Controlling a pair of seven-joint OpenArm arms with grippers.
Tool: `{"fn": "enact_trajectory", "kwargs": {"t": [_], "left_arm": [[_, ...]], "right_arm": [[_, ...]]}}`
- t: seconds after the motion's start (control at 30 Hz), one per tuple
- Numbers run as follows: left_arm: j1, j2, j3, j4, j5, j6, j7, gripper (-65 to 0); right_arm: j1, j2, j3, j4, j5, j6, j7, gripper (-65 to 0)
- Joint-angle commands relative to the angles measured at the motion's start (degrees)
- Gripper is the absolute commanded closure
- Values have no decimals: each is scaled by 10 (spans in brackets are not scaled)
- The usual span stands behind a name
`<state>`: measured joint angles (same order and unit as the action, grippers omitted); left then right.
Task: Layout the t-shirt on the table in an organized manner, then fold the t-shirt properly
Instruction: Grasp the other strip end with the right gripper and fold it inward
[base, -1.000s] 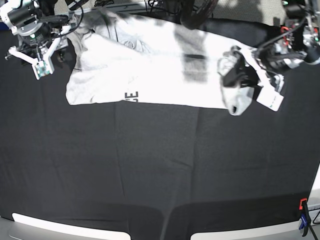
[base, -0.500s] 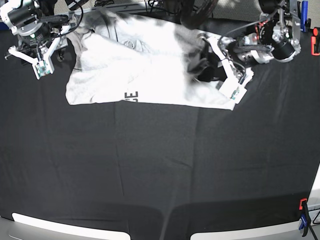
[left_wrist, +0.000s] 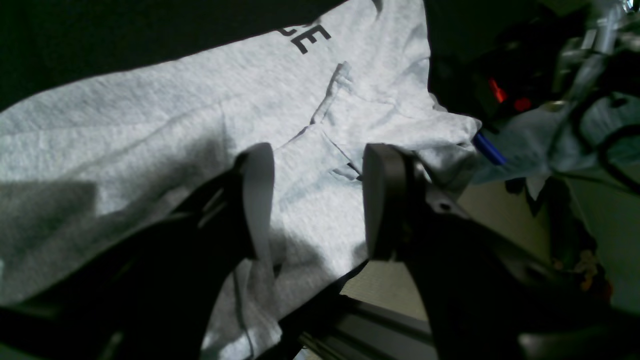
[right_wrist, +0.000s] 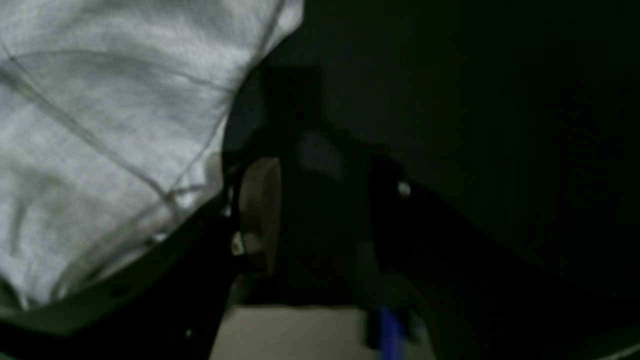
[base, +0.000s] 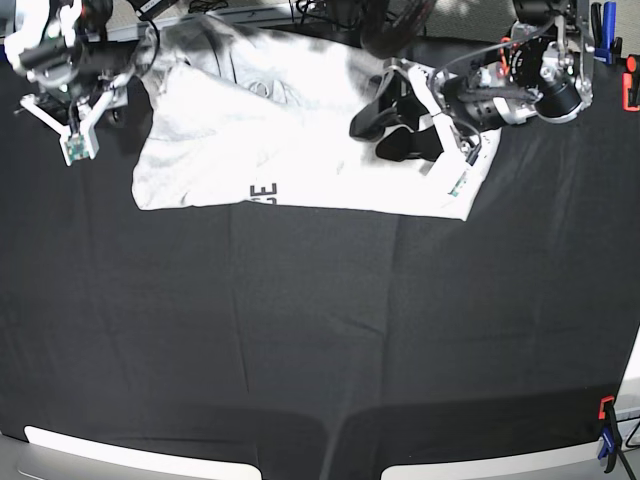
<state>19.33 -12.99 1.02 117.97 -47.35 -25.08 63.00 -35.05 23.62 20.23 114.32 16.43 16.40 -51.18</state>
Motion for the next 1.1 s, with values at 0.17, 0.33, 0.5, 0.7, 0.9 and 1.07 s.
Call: {"fn": "enact_trajectory", "kwargs": {"t": [0.17, 0.33, 0.5, 0.7, 0.9, 1.07], "left_arm": [[-4, -1, -1, 9, -11, -2, -10, -267], [-4, -1, -1, 9, -11, -2, -10, -267], [-4, -1, -1, 9, -11, -2, -10, -267], [-4, -1, -1, 9, -11, -2, -10, -267], [-4, -1, -1, 9, -11, -2, -10, -267], [-4, -1, -1, 9, -11, -2, -10, -267]], "right_arm": [[75, 6, 27, -143, 195, 134, -18, -278], [116, 7, 31, -234, 355, 228, -111, -278], [119, 7, 31, -239, 408, 236, -133, -278], [119, 7, 38, -239, 406, 236, -133, -279], [118, 6, 38, -239, 443, 236, -133, -278], [119, -13, 38, -239, 440, 236, -124, -278]]}}
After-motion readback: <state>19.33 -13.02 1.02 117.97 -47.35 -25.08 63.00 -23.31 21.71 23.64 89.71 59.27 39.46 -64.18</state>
